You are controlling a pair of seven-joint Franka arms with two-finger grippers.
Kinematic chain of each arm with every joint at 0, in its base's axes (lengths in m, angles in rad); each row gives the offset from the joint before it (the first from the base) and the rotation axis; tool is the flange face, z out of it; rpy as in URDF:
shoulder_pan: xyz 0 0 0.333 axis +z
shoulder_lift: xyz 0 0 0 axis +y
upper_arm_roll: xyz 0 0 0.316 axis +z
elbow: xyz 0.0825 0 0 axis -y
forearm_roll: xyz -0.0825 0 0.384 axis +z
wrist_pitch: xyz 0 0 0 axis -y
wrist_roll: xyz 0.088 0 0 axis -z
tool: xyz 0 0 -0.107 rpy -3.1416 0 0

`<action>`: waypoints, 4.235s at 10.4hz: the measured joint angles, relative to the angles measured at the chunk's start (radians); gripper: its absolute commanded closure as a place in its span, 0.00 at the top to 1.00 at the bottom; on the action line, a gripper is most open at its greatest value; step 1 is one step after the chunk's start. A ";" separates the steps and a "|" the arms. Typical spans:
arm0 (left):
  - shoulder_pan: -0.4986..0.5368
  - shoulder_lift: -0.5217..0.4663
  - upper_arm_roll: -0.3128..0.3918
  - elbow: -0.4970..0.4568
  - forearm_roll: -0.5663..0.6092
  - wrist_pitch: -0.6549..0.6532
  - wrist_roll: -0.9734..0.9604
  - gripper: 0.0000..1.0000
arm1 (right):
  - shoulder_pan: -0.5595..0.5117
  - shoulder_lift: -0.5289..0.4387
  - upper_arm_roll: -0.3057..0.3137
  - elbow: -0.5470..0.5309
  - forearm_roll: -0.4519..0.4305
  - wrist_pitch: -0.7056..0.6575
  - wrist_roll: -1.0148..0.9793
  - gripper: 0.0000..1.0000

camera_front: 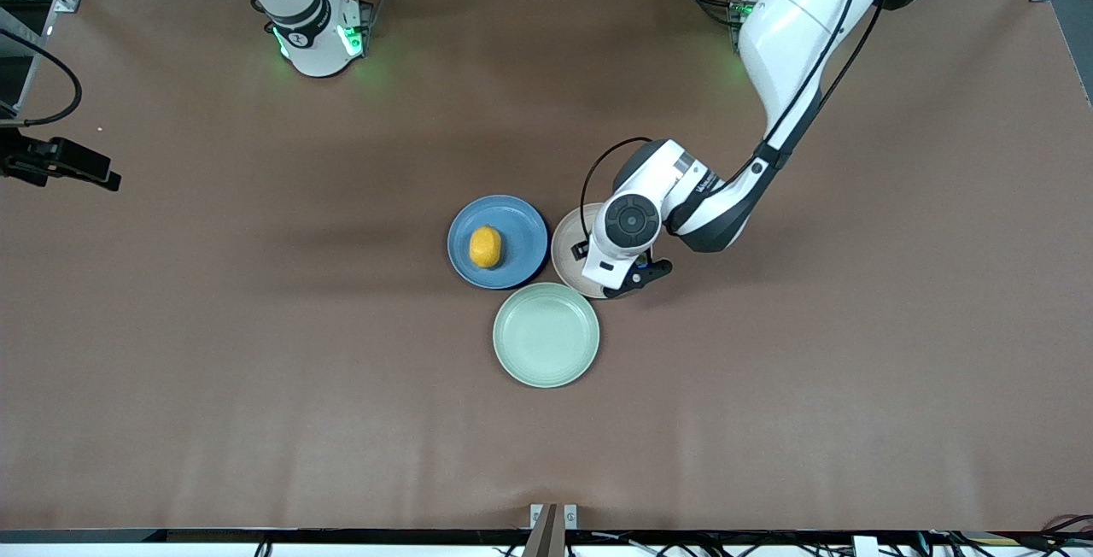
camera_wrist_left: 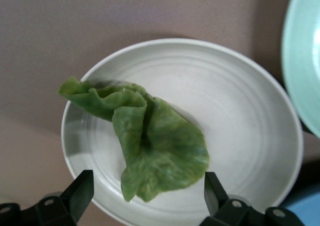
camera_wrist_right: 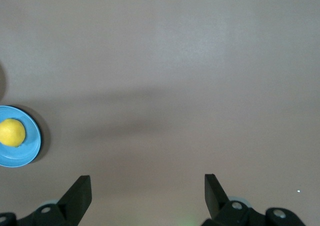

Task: Pick lemon and lettuce from blue and beige plates
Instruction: 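Close the left gripper on the lettuce leaf and lift it, then carry the lettuce away from the plates with the left gripper, then lower the lettuce to the table while the right gripper reaches the lemon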

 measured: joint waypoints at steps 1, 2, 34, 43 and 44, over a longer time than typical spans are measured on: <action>0.000 0.010 0.003 -0.002 0.000 0.007 0.000 0.81 | -0.002 0.001 0.000 0.000 0.000 0.003 0.000 1.00; 0.000 0.016 0.005 -0.002 0.000 0.010 -0.002 0.69 | -0.002 0.002 0.000 0.000 0.000 0.003 0.000 1.00; 0.385 -0.148 0.033 -0.072 0.163 -0.213 0.170 0.00 | 0.117 0.086 0.014 0.000 0.020 0.078 0.171 1.00; 0.475 -0.056 0.037 -0.066 0.255 -0.190 0.174 1.00 | 0.315 0.313 0.017 -0.016 0.127 0.336 0.398 1.00; 0.473 -0.059 0.032 -0.053 0.255 -0.192 0.174 1.00 | 0.333 0.330 0.017 -0.024 0.135 0.372 0.422 1.00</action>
